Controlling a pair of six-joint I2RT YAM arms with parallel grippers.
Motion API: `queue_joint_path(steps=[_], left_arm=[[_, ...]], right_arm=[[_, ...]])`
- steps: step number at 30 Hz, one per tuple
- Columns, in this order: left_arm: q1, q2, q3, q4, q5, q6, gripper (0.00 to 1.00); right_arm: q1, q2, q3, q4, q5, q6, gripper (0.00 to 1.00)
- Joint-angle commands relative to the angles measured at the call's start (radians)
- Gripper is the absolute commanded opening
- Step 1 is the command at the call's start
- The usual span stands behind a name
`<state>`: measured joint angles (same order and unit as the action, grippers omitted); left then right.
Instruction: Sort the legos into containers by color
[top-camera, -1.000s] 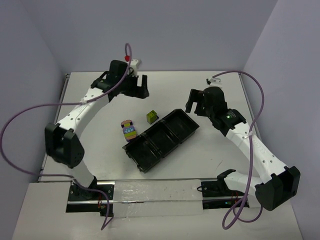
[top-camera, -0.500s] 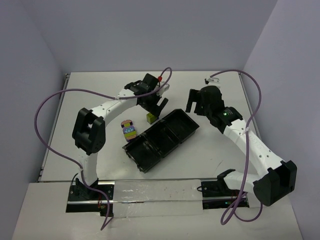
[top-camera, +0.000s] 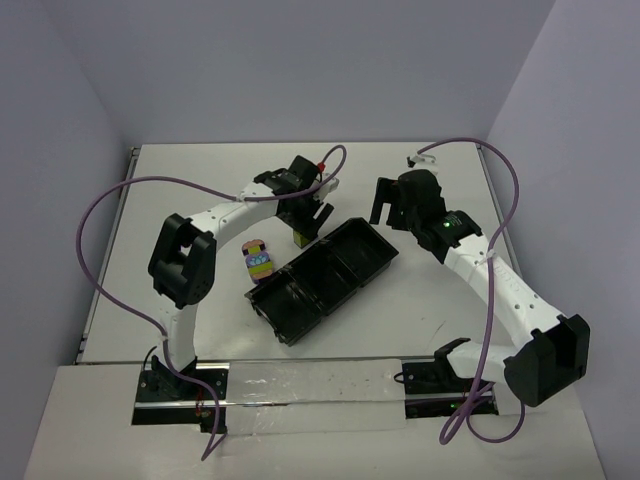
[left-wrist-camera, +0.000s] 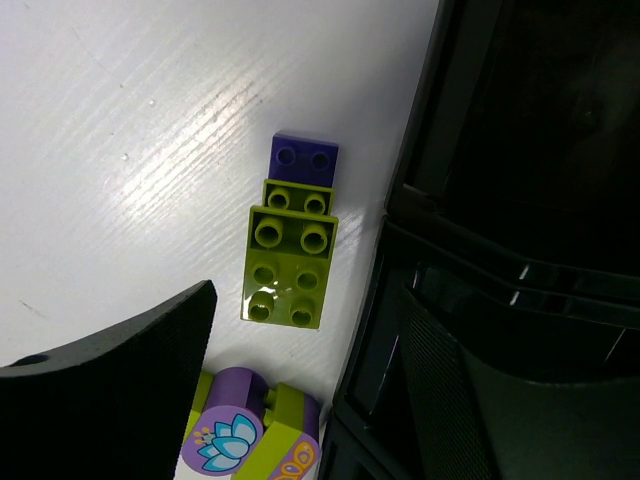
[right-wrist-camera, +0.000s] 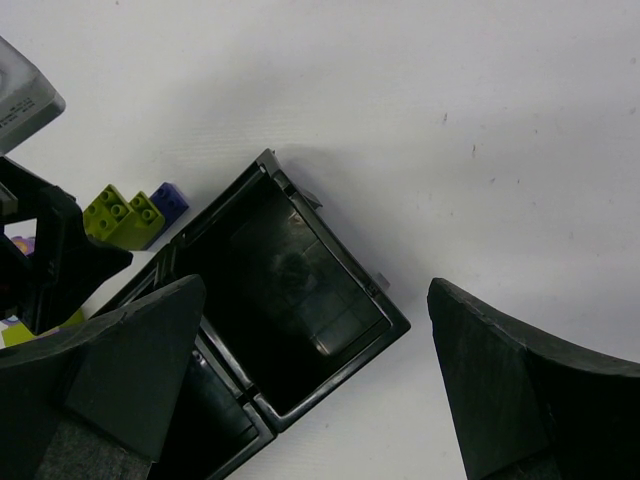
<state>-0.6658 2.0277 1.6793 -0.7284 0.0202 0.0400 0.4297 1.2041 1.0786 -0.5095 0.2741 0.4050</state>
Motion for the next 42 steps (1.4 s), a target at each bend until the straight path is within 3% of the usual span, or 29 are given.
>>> queue_joint_path(steps=[1, 8, 15, 21, 26, 29, 30, 37, 40, 42], left_arm=[[-0.005, 0.011, -0.007, 0.041, -0.014, -0.003, 0.76], [-0.006, 0.002, -0.018, 0.055, -0.014, -0.006, 0.65], [-0.005, 0.006, -0.032, 0.056, -0.014, -0.005, 0.67], [-0.005, -0.003, -0.038, 0.073, -0.014, -0.011, 0.62], [-0.006, -0.009, -0.039, 0.084, -0.019, -0.017, 0.41], [-0.005, -0.009, -0.032, 0.081, -0.060, -0.020, 0.04], [-0.005, -0.009, -0.028, 0.079, -0.069, -0.022, 0.01], [0.054, -0.095, 0.003, 0.078, -0.055, -0.144, 0.00], [0.144, -0.198, -0.017, 0.123, 0.094, -0.237, 0.00], [0.184, -0.255, -0.064, 0.189, 0.237, -0.307, 0.00]], right_arm=[[0.006, -0.011, 0.041, 0.000, 0.021, 0.013, 1.00], [0.006, -0.006, 0.052, -0.020, 0.040, 0.020, 1.00], [0.006, -0.011, 0.053, -0.024, 0.035, 0.025, 1.00], [0.006, -0.011, 0.059, -0.034, 0.045, 0.028, 1.00], [0.006, -0.008, 0.066, -0.049, 0.049, 0.034, 1.00], [0.006, -0.015, 0.070, -0.049, 0.049, 0.032, 1.00], [0.006, -0.016, 0.070, -0.049, 0.050, 0.032, 1.00], [0.006, -0.037, 0.081, -0.037, -0.006, 0.014, 1.00], [0.005, -0.066, 0.073, -0.002, -0.091, -0.023, 1.00], [0.004, -0.084, 0.060, 0.027, -0.243, -0.063, 0.99]])
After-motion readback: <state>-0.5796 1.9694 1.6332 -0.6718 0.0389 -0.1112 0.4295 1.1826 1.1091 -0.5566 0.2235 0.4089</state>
